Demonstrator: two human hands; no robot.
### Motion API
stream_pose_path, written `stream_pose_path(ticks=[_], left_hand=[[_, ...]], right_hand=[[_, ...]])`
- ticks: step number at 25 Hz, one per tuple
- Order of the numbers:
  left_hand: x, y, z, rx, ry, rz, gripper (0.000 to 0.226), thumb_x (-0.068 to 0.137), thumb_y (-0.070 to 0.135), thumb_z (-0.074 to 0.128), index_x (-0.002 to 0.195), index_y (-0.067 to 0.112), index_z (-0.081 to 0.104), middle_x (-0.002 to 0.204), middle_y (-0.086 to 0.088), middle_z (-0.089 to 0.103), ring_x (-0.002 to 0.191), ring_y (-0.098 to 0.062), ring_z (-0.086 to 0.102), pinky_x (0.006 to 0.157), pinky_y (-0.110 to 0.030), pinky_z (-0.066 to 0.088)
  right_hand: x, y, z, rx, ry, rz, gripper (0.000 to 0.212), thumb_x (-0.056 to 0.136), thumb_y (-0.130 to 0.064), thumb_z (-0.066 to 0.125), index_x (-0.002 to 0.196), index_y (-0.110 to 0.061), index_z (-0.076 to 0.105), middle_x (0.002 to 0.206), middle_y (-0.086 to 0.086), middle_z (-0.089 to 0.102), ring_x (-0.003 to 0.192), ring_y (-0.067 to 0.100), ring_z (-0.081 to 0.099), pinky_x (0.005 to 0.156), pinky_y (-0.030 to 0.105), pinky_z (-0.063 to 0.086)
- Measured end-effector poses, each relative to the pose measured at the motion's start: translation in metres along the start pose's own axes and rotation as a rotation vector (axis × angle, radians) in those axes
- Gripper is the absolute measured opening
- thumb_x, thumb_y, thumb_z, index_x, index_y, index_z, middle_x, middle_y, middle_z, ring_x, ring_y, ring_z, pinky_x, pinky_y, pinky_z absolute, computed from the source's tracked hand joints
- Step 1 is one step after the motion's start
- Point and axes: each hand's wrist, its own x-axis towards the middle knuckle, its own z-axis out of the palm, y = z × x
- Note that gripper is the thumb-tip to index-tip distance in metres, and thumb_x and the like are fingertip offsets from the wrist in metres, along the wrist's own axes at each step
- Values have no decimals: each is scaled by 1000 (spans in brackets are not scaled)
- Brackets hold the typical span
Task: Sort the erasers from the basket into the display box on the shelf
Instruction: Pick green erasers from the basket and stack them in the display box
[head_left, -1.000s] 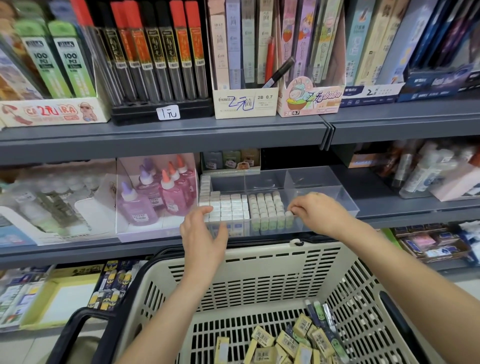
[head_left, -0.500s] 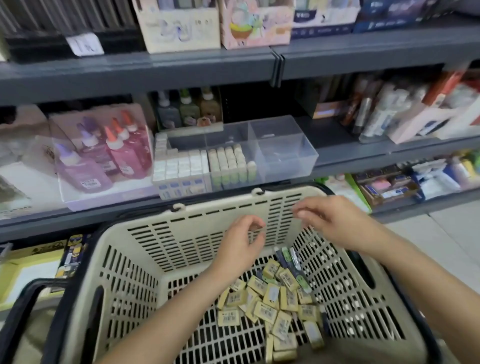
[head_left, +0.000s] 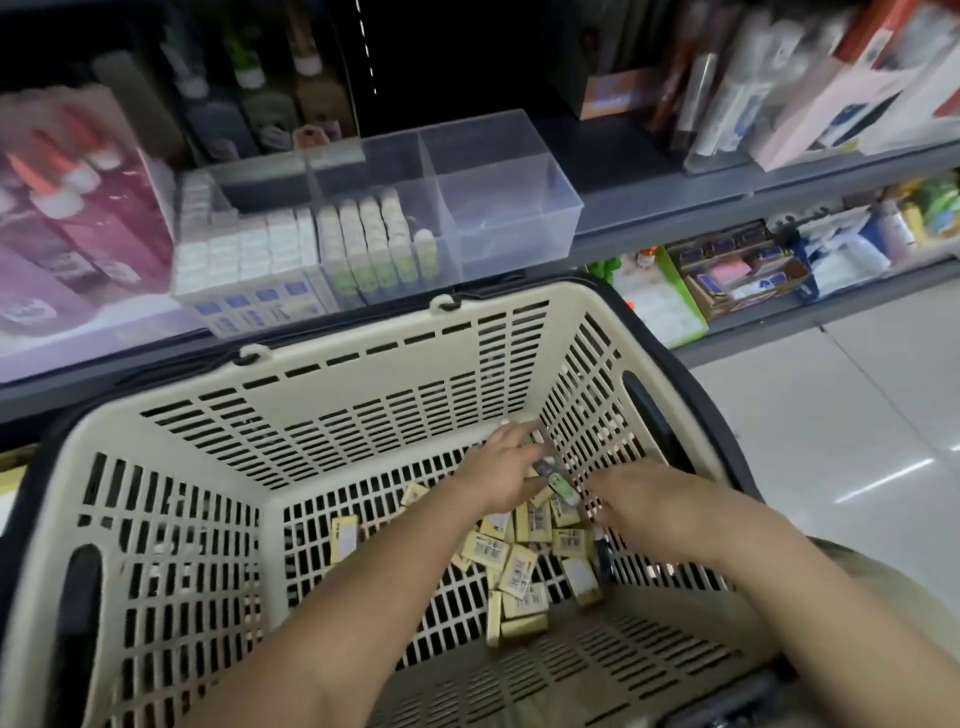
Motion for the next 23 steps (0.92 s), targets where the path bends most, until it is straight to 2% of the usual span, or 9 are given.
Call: stream_pose_path(ticks=[3,5,9,12,14,17,19,21,23], left_hand=[[-22,-16,8,11,-20,11,45,95,42,43,139,42,32,157,3,8,144,-22,-1,113,-55,17],[-39,-26,7,28,-53,31,44,95,40,43,138,44,34,156,3,8,144,-21,-2,113,-54,18],[-76,-50,-10,20,-120,37,40,92,30,49,129,43,44,156,6,10,143,-20,10,113,-50,22],[-106,-77,-17,78,-149,-28,22,90,41,51,111,36,56,154,3,15,141,-21,12,113,-45,18],[-117,-79,-12,23,-89,-71,30,85,51,54,109,32,58,148,1,25,138,-20,17,111,-41,20],[-109,-58,1,-39,123,-79,44,86,49,54,124,27,49,137,3,37,129,-18,31,106,-36,30],[-98,-48,7,-83,237,-188,46,89,39,55,129,20,44,134,0,42,126,-20,35,103,-35,33],[-92,-54,8,-103,264,-304,43,89,34,55,127,17,46,130,-3,47,122,-22,39,99,-34,35],[-91,-61,9,-75,226,-303,39,89,36,54,124,17,49,125,-3,51,118,-23,43,95,-35,37]], right_hand=[[1,-2,-3,66,-5,53,25,98,-16,41,121,-12,48,122,5,55,106,16,53,74,23,40],[1,-3,-5,83,19,62,36,97,-20,45,133,-15,43,131,4,52,116,18,51,88,26,44],[-2,-5,-4,106,-12,38,57,94,-32,52,144,-25,27,143,-2,42,129,16,41,100,27,36],[12,-19,-4,9,-65,35,61,91,-34,56,144,-23,27,146,-1,39,130,17,40,102,29,35],[38,-30,-5,-55,-64,40,61,90,-31,59,143,-19,32,144,1,41,129,20,43,102,31,36],[91,-45,7,-172,26,54,36,90,-24,58,123,-10,51,120,5,59,105,20,59,92,36,49],[118,-50,24,-218,94,27,23,89,-25,57,107,-11,54,102,2,58,89,19,57,80,36,52],[133,-52,42,-263,117,0,28,87,-32,60,106,-13,54,107,5,51,90,20,55,69,32,45],[143,-45,54,-317,177,-32,29,86,-32,59,108,-14,56,112,5,48,93,21,57,64,30,40]])
